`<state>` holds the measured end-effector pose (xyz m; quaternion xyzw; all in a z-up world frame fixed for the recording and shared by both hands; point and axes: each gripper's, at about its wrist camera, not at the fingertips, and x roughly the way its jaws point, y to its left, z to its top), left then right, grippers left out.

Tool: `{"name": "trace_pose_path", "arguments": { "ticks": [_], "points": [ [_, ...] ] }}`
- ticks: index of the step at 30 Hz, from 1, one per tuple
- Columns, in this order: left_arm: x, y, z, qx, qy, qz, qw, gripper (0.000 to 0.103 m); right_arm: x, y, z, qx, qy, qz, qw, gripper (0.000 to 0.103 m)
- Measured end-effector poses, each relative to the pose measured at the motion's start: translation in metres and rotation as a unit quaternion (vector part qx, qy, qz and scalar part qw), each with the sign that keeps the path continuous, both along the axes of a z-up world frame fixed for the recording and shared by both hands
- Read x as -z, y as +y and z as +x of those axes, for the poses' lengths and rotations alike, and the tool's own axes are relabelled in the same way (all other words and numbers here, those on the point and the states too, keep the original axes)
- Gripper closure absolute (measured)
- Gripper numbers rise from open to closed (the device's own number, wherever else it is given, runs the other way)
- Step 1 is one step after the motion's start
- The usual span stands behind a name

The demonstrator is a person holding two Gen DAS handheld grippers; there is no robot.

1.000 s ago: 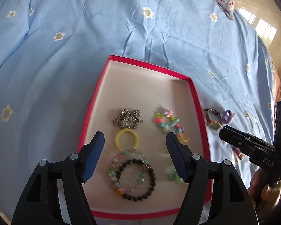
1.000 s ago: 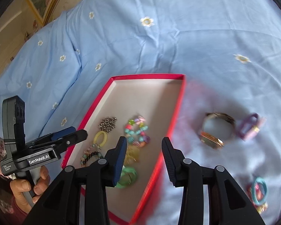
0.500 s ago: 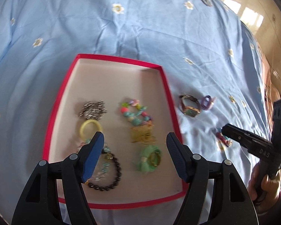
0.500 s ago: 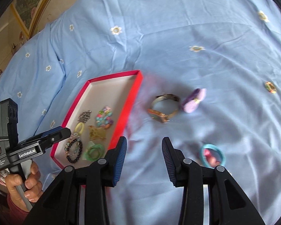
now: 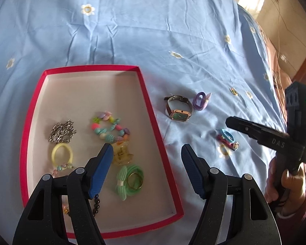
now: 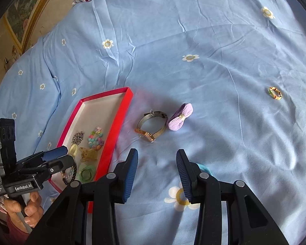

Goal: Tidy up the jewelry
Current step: 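Move both open tools back toward the gold watch and purple clip, then grasp the purple hair clip with the right tool while the left tool grasps the gold watch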

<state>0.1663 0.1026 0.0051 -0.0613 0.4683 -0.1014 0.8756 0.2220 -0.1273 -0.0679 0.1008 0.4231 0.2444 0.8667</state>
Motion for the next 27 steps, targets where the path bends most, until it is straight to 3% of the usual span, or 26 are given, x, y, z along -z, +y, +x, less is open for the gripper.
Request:
{"name": "trace_pose_path", "arguments": {
  "ticks": [6,12,19,27],
  "points": [
    [0.003,-0.01,0.007,0.015,0.001,0.007,0.9999,0.034,-0.001,-0.004,0.006,0.006,-0.001,0.0,1.0,0.062],
    [0.004,-0.025,0.013,0.063,0.003,0.001,0.998,0.034,0.001,-0.006,0.013,0.009,0.002,-0.002,1.0,0.062],
    [0.01,-0.057,0.027,0.143,-0.012,0.031,0.9892,0.034,0.007,-0.007,0.031,0.017,0.006,0.0,1.0,0.062],
    [0.024,-0.078,0.06,0.182,-0.003,0.059,0.9816,0.037,0.022,-0.007,0.068,0.031,0.027,0.009,0.999,0.063]
  ]
}}
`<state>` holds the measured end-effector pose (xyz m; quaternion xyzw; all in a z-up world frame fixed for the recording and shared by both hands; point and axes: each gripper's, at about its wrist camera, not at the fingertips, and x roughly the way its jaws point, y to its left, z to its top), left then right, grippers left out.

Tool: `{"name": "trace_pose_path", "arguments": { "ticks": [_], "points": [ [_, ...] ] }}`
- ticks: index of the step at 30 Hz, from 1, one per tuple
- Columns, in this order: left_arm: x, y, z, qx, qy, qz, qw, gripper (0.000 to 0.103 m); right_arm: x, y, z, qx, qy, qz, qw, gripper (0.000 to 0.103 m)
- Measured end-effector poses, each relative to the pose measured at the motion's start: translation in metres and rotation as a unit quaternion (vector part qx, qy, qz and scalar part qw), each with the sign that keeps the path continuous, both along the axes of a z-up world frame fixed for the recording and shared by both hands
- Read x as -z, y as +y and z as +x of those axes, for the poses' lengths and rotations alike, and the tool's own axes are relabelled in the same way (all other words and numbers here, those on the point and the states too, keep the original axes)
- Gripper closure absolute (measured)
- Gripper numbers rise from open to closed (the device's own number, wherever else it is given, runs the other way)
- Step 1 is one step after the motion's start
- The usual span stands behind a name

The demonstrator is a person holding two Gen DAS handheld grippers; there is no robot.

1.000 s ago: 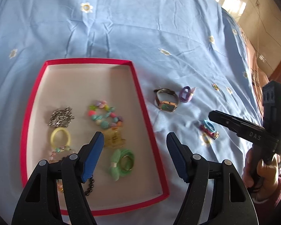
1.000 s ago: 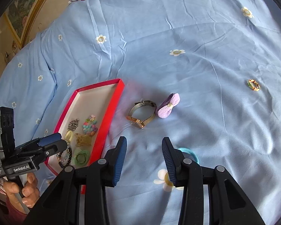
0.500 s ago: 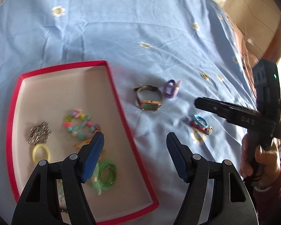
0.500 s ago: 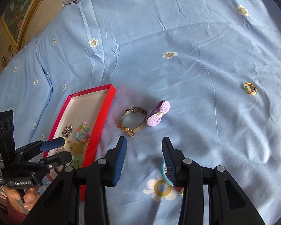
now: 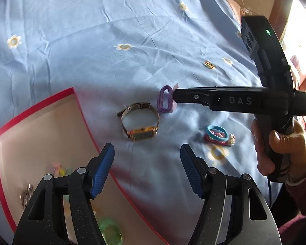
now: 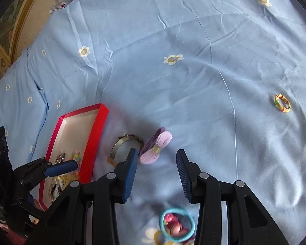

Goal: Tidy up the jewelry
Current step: 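Grasp the purple hair clip with the right tool while the left tool grasps the gold watch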

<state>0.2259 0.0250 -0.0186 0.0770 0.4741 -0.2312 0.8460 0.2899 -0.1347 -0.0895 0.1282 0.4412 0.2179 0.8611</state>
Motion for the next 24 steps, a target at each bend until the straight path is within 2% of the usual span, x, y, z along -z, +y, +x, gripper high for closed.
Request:
{"name": "trace_pose_path", "arguments": {
  "ticks": [3,4,5,8,10,12,14,17,21,24],
  "points": [
    [0.007,-0.008,0.013,0.011,0.008,0.012,0.9998,0.043,0.006,0.001,0.014,0.003,0.008,0.0,1.0,0.066],
    [0.01,-0.011,0.016,0.017,0.012,0.016,0.9997,0.046,0.009,0.002,0.018,0.004,0.013,0.001,1.0,0.071],
    [0.013,-0.015,0.02,0.023,0.017,0.021,0.9994,0.048,0.012,0.002,0.023,0.004,0.018,0.003,1.0,0.084],
    [0.021,-0.026,0.027,0.041,0.022,0.046,0.9978,0.056,0.017,0.001,0.027,0.007,0.022,0.006,1.0,0.09],
    [0.024,-0.033,0.03,0.051,0.021,0.065,0.9963,0.058,0.015,-0.002,0.024,0.011,0.013,0.007,1.0,0.091],
    [0.025,-0.037,0.032,0.057,0.016,0.079,0.9951,0.066,0.013,-0.007,0.021,0.016,0.009,0.013,1.0,0.092],
    [0.024,-0.038,0.033,0.062,0.014,0.081,0.9946,0.083,0.012,-0.013,0.018,0.022,0.008,0.02,1.0,0.092],
    [0.024,-0.036,0.033,0.065,0.016,0.074,0.995,0.095,0.012,-0.026,0.014,0.032,0.01,0.03,0.999,0.092],
    [0.019,-0.038,0.033,0.067,0.018,0.071,0.9951,0.096,0.014,-0.04,0.006,0.044,0.014,0.045,0.998,0.092],
    [0.008,-0.042,0.031,0.077,0.005,0.062,0.9951,0.093,0.013,-0.047,0.0,0.046,0.013,0.048,0.998,0.092]
  ]
}}
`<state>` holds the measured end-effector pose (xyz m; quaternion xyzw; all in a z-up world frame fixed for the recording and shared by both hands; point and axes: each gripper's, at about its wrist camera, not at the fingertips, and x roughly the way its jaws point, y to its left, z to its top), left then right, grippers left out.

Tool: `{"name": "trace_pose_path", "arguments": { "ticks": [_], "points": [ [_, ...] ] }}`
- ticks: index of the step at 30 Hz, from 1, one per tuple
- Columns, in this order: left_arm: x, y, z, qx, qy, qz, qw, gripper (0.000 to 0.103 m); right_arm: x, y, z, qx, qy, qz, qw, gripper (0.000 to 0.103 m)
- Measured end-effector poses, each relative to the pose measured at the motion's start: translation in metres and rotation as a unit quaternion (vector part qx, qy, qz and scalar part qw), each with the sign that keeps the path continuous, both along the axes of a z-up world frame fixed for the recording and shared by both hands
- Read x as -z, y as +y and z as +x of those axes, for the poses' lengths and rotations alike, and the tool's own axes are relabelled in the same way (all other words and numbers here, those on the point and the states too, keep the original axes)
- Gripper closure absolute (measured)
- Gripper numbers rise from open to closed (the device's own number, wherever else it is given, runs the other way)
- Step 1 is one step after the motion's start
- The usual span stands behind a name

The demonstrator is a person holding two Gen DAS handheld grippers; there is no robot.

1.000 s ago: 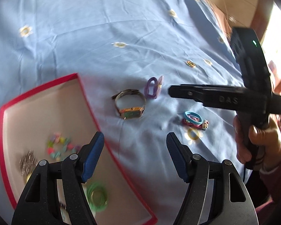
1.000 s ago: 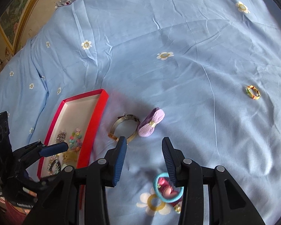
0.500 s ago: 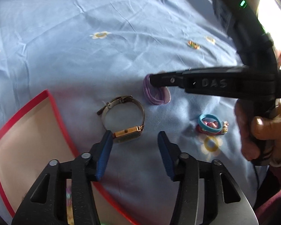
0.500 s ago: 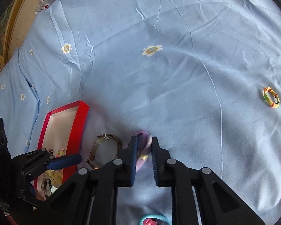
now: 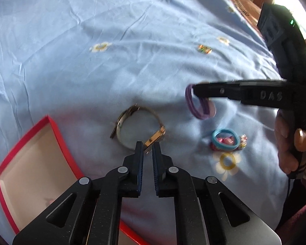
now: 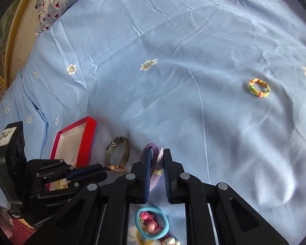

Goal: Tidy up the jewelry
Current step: 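Grasp the purple hair clip with the right tool while the left tool grasps the gold watch, then carry the purple clip and gold watch into the red box with both tools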

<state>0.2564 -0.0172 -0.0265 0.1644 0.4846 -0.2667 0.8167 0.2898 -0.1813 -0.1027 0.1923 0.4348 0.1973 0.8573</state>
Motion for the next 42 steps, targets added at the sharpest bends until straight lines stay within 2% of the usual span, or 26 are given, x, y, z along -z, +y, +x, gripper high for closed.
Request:
{"name": "trace_pose_path", "arguments": {
  "ticks": [2,3,9,11,14,20,24,28,37,42],
  "points": [
    [-0.003,-0.006,0.0,0.011,-0.006,0.005,0.9999,0.081,0.0,-0.004,-0.003,0.003,0.0,0.002,1.0,0.092],
    [-0.003,-0.011,0.0,0.018,-0.008,0.013,0.9997,0.08,0.0,-0.007,-0.004,0.005,0.0,0.004,1.0,0.092],
    [0.018,-0.024,0.011,0.024,0.012,0.043,0.9987,0.08,0.0,-0.015,-0.008,0.013,0.003,0.008,1.0,0.092],
    [0.02,-0.023,0.011,0.02,0.015,0.042,0.9988,0.087,0.0,-0.017,-0.01,0.013,0.003,0.007,1.0,0.092],
    [0.018,-0.022,0.007,0.018,0.015,0.029,0.9993,0.096,-0.001,-0.018,-0.013,0.012,0.001,0.008,1.0,0.092],
    [0.012,-0.01,-0.005,-0.014,0.027,-0.013,0.9994,0.097,-0.005,-0.016,-0.02,0.006,-0.004,0.01,1.0,0.092],
    [-0.003,0.002,-0.02,-0.043,0.019,-0.043,0.998,0.097,-0.009,-0.011,-0.028,-0.004,-0.009,0.01,1.0,0.092],
    [-0.022,0.021,-0.036,-0.069,0.012,-0.087,0.9937,0.097,-0.015,-0.001,-0.037,-0.019,-0.015,0.008,1.0,0.092],
    [-0.048,0.062,-0.063,-0.129,-0.012,-0.117,0.9847,0.097,-0.03,0.027,-0.055,-0.058,-0.027,0.007,0.998,0.092],
    [-0.058,0.088,-0.074,-0.167,-0.021,-0.138,0.9761,0.097,-0.032,0.046,-0.057,-0.078,-0.028,0.007,0.997,0.092]
  ]
}}
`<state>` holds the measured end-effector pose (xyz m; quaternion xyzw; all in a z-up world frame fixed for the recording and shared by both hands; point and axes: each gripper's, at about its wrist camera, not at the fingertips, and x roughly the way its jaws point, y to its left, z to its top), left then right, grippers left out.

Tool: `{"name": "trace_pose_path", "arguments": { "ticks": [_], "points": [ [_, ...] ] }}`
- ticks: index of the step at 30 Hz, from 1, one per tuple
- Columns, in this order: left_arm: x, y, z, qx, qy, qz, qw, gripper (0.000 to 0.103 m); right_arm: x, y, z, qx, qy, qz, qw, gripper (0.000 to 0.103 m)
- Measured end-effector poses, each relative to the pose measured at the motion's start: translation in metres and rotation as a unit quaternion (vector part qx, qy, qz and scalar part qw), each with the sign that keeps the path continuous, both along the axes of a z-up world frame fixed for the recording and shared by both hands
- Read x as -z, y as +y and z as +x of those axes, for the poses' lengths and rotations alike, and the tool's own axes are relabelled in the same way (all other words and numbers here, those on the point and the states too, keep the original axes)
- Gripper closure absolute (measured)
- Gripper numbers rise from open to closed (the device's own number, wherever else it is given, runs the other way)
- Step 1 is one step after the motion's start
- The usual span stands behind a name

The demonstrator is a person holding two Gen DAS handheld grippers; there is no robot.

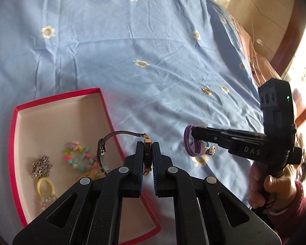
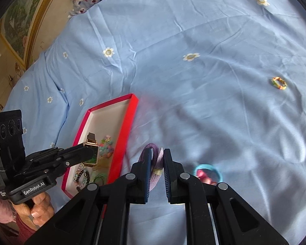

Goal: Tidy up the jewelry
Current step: 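Carry the purple clip and gold watch into the red box with both tools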

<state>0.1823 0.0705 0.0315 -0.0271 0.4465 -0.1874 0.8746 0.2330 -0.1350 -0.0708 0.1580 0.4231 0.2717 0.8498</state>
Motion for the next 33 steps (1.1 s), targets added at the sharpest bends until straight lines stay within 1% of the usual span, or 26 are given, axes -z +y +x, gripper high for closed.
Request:
{"name": "trace_pose_path", "arguments": {
  "ticks": [5,11,24,33],
  "points": [
    [-0.002,0.026,-0.007,-0.042,-0.004,-0.005,0.9991,0.097,-0.004,0.021,-0.001,-0.021,-0.005,-0.003,1.0,0.092],
    [-0.001,0.052,-0.015,-0.071,-0.005,-0.009,0.9974,0.097,-0.011,0.047,-0.001,-0.045,-0.013,-0.004,0.999,0.092],
    [0.004,0.089,-0.015,-0.107,-0.001,-0.002,0.9942,0.097,-0.018,0.1,0.01,-0.085,-0.024,-0.009,0.996,0.092],
    [0.014,0.11,0.004,-0.127,0.007,0.005,0.9918,0.097,-0.012,0.128,0.029,-0.099,-0.021,-0.021,0.995,0.092]
  ]
}}
